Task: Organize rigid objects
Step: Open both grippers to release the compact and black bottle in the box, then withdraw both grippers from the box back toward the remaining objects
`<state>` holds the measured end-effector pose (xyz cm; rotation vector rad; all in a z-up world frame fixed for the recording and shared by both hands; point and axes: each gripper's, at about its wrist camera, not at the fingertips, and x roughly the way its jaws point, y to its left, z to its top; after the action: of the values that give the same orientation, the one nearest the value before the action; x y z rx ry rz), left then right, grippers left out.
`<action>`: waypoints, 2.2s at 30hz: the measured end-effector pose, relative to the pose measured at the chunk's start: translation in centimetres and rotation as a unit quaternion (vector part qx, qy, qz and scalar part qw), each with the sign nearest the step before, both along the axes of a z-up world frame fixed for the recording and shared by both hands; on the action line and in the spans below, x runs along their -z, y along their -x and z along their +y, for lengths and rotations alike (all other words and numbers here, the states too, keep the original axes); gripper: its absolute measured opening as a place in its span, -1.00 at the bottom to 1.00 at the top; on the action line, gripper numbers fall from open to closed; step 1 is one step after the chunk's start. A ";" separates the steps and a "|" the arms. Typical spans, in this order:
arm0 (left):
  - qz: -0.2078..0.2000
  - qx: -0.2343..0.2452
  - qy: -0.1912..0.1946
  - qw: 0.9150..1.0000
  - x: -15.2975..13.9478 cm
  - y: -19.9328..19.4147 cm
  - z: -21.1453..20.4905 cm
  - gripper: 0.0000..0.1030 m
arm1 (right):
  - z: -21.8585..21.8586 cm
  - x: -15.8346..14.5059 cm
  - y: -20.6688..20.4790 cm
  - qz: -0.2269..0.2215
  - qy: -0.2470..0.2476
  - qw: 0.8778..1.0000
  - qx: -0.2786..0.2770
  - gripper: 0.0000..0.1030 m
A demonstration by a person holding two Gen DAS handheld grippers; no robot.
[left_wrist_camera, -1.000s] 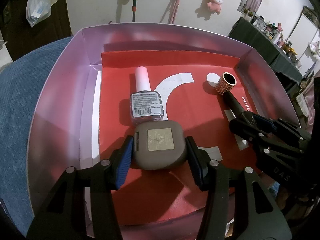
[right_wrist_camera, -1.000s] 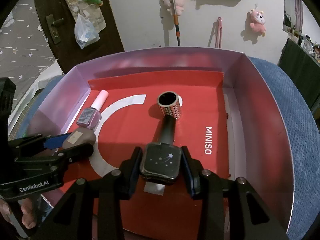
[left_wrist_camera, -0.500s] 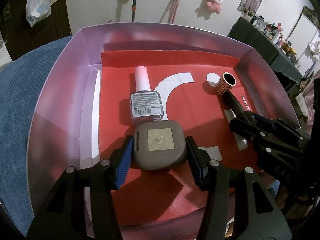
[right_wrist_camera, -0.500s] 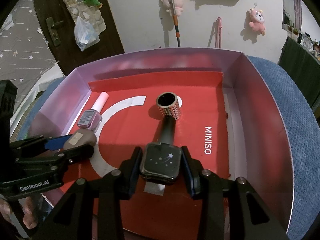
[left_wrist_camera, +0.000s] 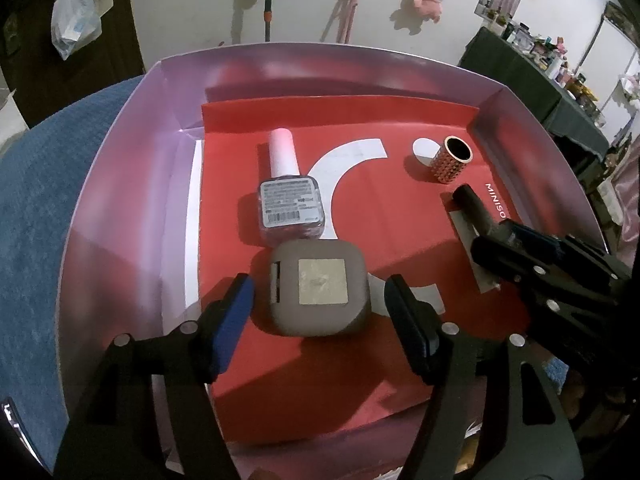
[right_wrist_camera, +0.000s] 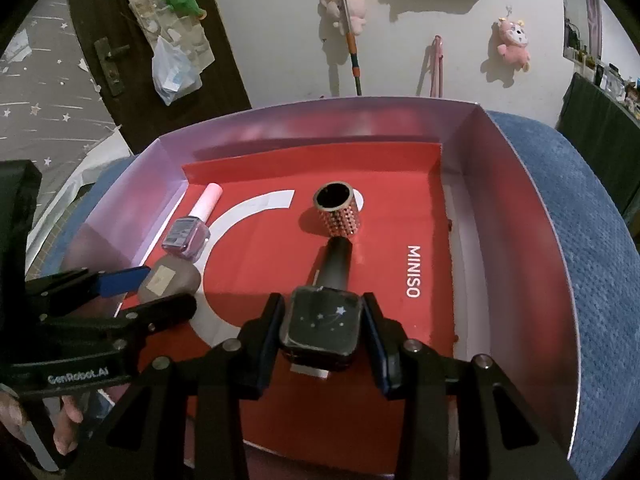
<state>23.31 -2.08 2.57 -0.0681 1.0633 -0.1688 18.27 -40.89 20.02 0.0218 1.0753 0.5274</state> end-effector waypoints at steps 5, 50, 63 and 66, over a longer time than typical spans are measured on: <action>-0.002 -0.001 0.011 1.000 -0.2 0.4 0.2 0.45 | -0.4 -1.4 0.7 -0.020 -0.003 1.000 0.003 0.06; -0.179 -0.003 -0.006 0.984 -5.5 9.6 1.7 1.00 | -3.2 -9.0 10.0 -0.170 -0.085 0.982 0.017 1.00; -0.189 0.016 -0.005 0.982 -5.5 13.0 1.5 1.00 | -2.2 -11.0 13.9 -0.255 -0.062 0.965 0.014 1.00; -0.188 0.036 0.004 0.981 -5.4 13.8 1.2 1.00 | -2.2 -10.6 14.4 -0.250 -0.067 0.966 0.009 1.00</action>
<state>9.54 -0.86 8.00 -0.0040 0.6876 -0.2418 3.87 -43.13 30.66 0.0159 0.5456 0.5521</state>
